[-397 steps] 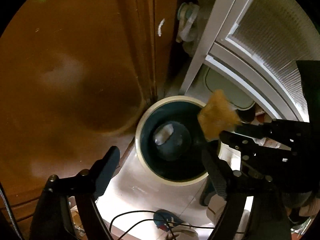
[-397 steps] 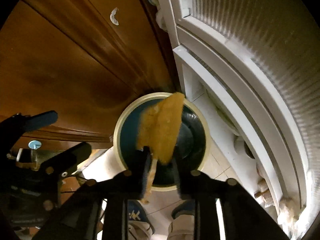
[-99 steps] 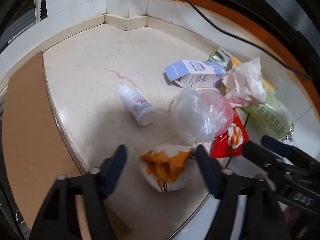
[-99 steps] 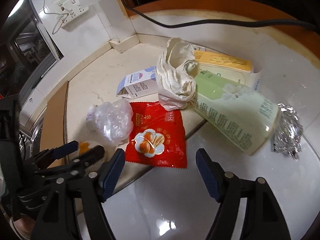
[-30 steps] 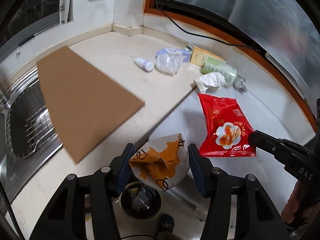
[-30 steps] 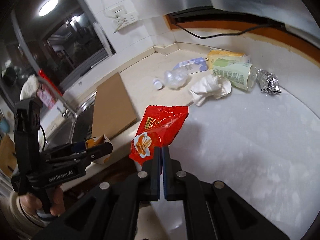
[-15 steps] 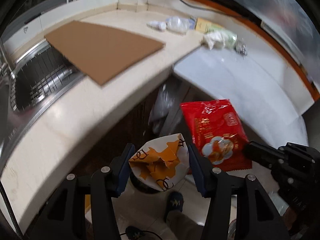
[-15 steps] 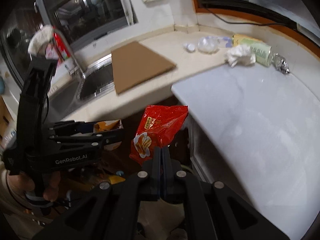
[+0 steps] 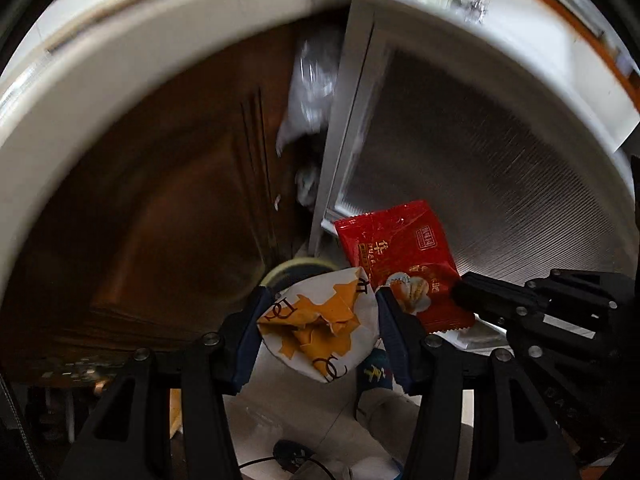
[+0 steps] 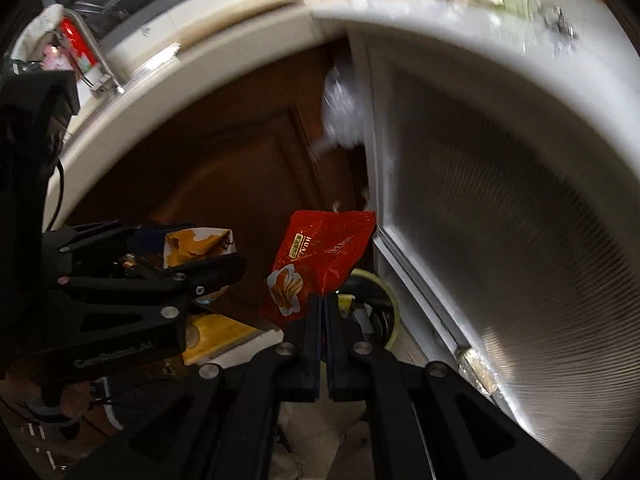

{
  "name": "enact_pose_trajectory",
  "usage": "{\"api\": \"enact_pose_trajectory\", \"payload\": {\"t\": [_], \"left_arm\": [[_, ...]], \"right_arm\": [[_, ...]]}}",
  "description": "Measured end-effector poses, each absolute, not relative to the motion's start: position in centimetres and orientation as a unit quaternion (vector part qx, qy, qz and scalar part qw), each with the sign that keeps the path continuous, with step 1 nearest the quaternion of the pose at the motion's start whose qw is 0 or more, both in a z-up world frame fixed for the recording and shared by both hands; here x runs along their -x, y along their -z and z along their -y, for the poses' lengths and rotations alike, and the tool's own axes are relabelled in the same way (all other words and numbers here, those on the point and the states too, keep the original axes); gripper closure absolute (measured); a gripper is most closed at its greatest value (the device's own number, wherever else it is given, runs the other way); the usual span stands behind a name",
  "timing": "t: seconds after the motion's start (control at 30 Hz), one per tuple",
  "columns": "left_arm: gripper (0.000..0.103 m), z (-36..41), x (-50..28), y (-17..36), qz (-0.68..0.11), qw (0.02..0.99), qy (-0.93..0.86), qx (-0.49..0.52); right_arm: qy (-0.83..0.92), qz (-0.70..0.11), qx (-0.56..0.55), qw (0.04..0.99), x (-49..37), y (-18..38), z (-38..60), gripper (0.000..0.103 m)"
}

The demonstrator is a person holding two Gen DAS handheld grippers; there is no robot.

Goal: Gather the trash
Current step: 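Carry both items down over the floor bin and open both tools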

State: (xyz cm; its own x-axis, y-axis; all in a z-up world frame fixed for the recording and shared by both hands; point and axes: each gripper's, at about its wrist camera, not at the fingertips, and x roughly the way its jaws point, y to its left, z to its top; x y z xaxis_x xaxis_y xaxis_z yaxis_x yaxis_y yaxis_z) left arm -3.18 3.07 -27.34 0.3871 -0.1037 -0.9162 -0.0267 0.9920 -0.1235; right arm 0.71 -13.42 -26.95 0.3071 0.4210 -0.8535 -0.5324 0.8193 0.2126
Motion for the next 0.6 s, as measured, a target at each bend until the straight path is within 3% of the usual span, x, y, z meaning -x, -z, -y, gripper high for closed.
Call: {"api": "enact_pose_trajectory", "payload": {"t": [0.6], "left_arm": [[0.050, -3.7, -2.9, 45.7, -0.599, 0.799, 0.014, 0.054]], "right_arm": [[-0.291, -0.565, 0.096, 0.766, -6.6, 46.5, 10.3, 0.101]]}}
